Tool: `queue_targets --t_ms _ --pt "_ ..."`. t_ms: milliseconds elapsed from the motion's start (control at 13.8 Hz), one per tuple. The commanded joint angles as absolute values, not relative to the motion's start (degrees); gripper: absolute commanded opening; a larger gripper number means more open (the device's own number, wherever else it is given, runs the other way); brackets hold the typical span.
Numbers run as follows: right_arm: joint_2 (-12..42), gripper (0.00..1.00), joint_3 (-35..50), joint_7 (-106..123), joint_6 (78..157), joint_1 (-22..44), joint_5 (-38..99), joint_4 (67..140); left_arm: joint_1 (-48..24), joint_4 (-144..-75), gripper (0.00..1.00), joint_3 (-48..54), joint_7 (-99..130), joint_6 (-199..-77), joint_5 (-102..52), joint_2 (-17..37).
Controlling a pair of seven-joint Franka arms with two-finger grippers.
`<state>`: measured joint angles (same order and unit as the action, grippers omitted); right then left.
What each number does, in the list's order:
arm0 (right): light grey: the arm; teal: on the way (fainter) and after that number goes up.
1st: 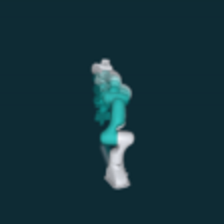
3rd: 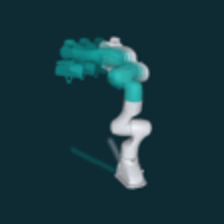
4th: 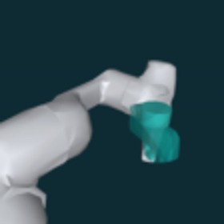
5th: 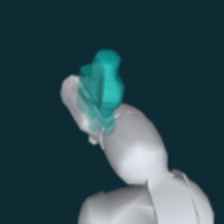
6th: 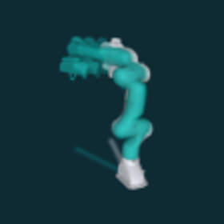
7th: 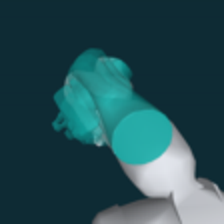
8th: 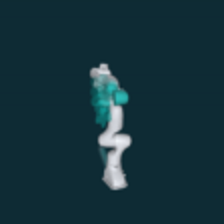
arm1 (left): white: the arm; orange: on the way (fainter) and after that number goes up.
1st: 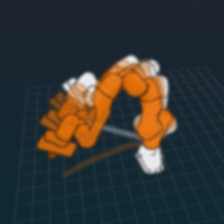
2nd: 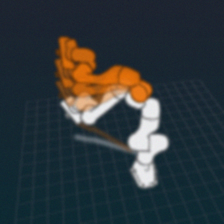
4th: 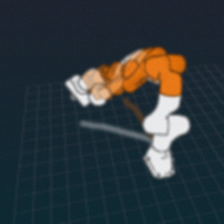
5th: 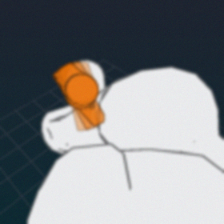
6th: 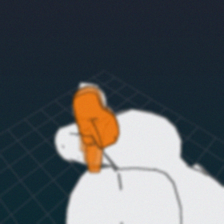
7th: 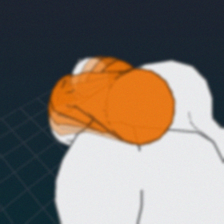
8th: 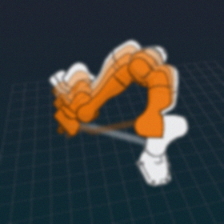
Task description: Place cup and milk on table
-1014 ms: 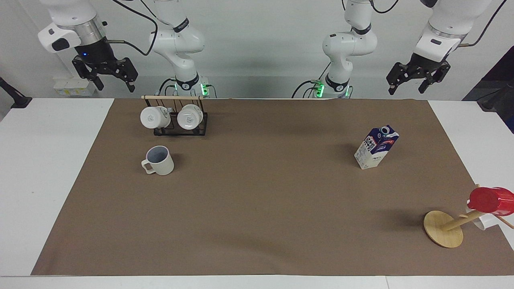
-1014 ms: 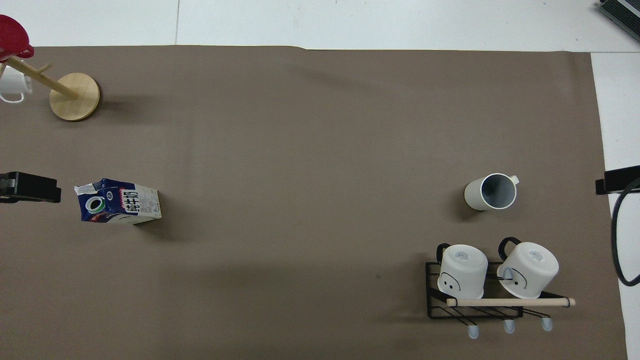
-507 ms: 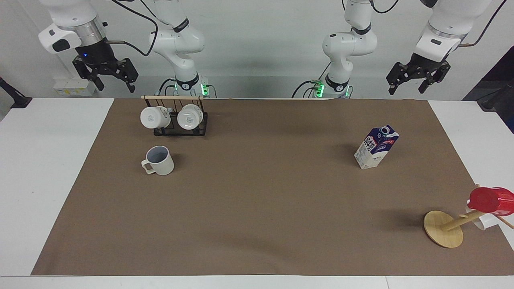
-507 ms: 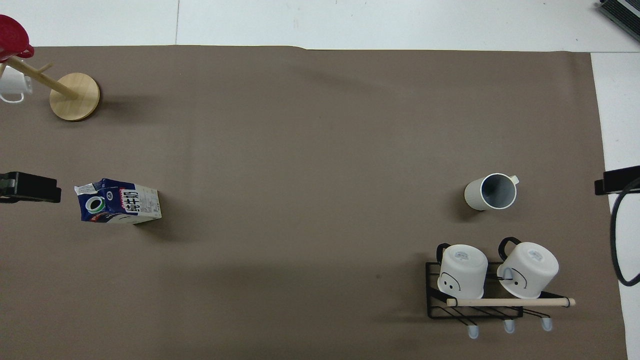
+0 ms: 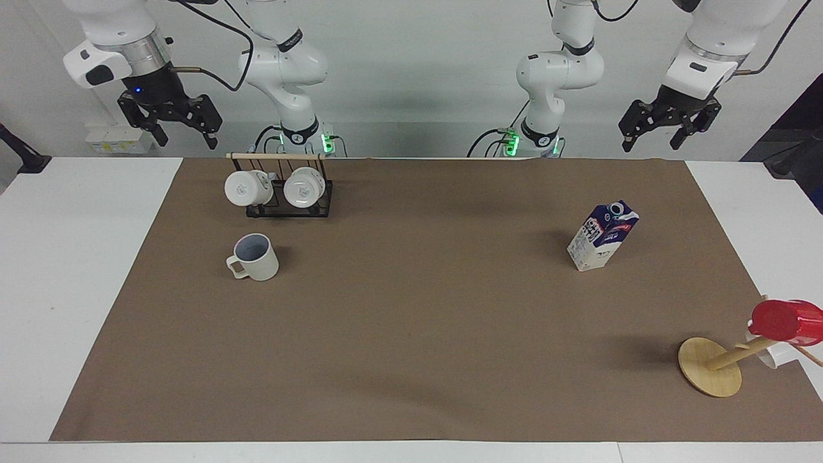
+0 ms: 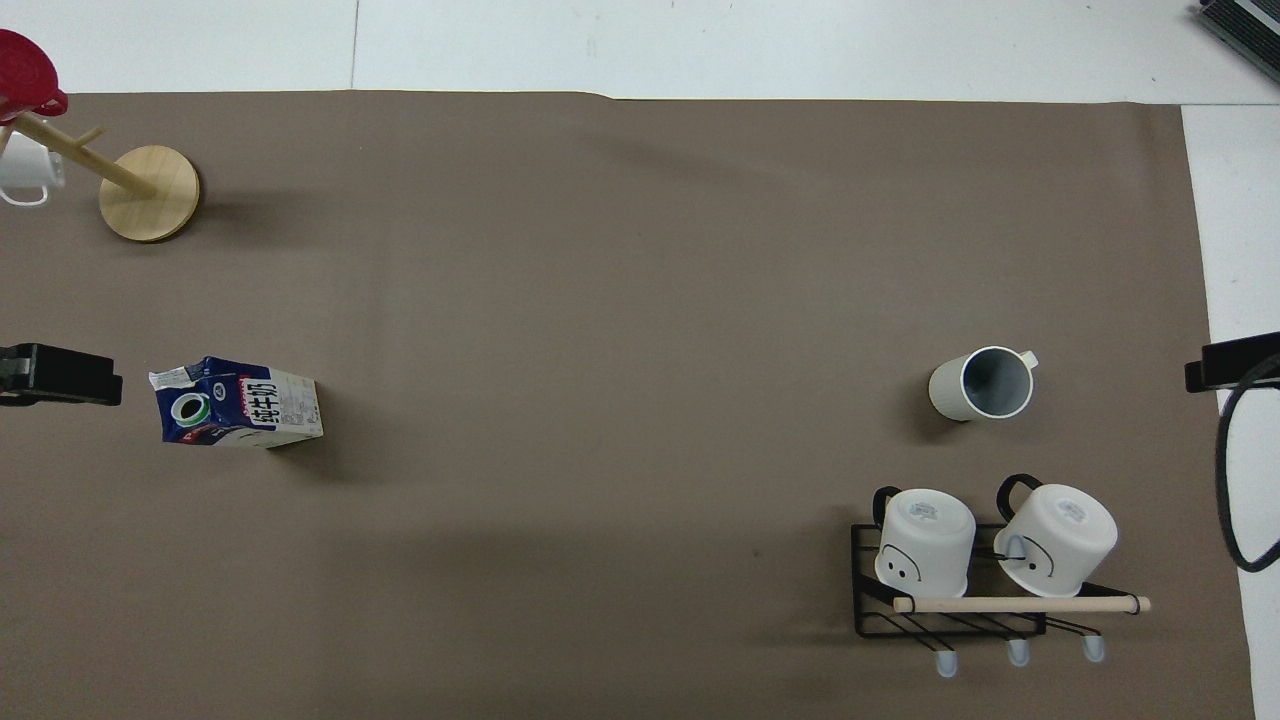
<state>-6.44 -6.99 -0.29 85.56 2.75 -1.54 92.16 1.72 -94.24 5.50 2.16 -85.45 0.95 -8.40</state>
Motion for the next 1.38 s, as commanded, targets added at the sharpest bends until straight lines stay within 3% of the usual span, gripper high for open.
queue_targets --t_ms 0,580,1304 --pt "-8.3 1.00 -6.7 -0.5 86.9 2.9 -1.1 94.7 1.0 -93.6 1.00 5.0 2.8 -84.5 1.6 -8.3" --pt "-8.3 1.00 -5.4 -1.9 96.8 5.6 -1.1 103.2 1.0 -93.6 1.00 5.0 2.8 -84.5 1.6 -8.3" --pt "-0.2 1.00 -5.4 -5.0 123.0 8.7 -1.1 119.8 1.0 -93.5 1.00 5.0 2.9 -84.5 1.6 -8.3"
